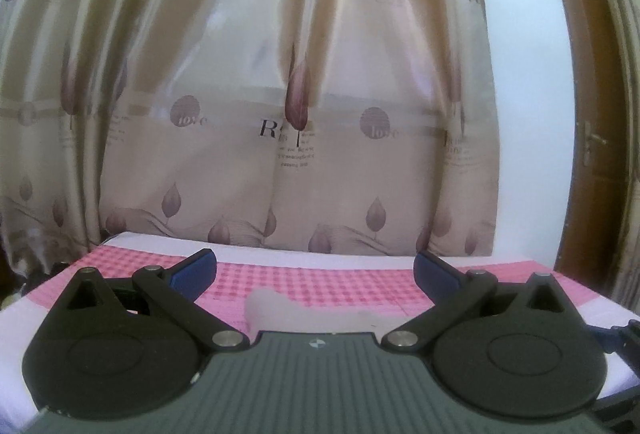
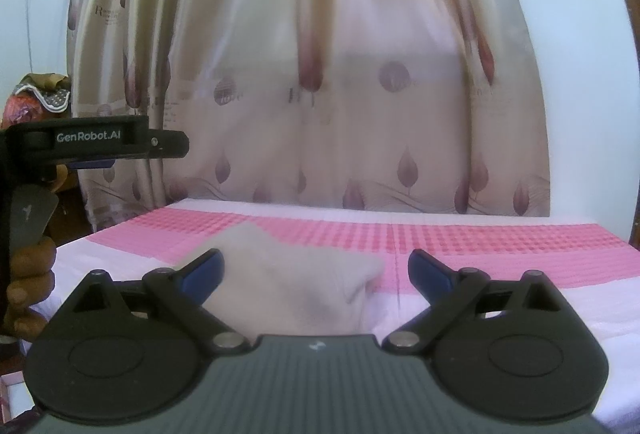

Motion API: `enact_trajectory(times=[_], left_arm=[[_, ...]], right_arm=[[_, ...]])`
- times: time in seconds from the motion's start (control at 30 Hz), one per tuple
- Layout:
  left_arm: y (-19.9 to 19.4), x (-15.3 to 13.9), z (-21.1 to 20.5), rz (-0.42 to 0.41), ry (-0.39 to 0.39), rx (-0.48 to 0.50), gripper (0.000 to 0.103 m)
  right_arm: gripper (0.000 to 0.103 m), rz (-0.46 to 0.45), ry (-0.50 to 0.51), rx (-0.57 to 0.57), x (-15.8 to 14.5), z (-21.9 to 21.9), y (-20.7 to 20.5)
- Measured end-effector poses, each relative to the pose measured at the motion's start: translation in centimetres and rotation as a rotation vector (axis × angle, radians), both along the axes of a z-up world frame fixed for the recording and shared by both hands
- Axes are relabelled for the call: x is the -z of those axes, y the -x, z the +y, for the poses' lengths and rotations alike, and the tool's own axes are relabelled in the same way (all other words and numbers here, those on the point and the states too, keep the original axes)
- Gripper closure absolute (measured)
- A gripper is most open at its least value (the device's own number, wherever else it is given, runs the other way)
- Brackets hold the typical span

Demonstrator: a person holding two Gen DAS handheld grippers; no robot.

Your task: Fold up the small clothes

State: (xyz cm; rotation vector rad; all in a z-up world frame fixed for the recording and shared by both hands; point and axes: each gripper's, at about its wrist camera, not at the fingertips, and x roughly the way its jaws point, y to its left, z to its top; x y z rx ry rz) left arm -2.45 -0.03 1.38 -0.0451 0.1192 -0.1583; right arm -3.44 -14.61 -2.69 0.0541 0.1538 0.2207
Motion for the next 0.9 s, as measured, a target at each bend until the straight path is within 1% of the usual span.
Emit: enact_trajectory(times=[0.17, 0.27, 0.47, 0.63, 0.73, 0.9], left_arm=[[0.1, 0.1, 0.1, 0.008, -0.003, -0.018, 0.0], [-0.2, 0.3, 0.2, 0.037, -0.001, -0.021, 0.0], [-0.6, 1.6, 0.0, 0.083, -0.045, -0.049, 0.0], [-1.3, 2.3, 0.6, 0.139, -0.019, -0.032, 0.0], [-1.4, 2.7, 0.9, 0.141, -0.004, -0.03, 0.0], [-1.8, 3.2, 1.2, 0.138, -0.019, -0.083, 0.0]], right_arm=[[0.003, -0.001, 0.009, -0.003, -0.1, 0.1, 0.2], [0.003, -0.002, 0.015, -0.005, -0.1, 0.2, 0.3], [0.003, 0.006, 0.017, -0.01, -0.2, 0.3, 0.4], [0.003, 0.016, 0.025, -0.017, -0.1, 0.4, 0.2], [0.003, 0.022, 0.029, -0.016, 0.0, 0.4, 0.2], [0.003, 0.028, 0.034, -0.022, 0.1, 0.7, 0.1]])
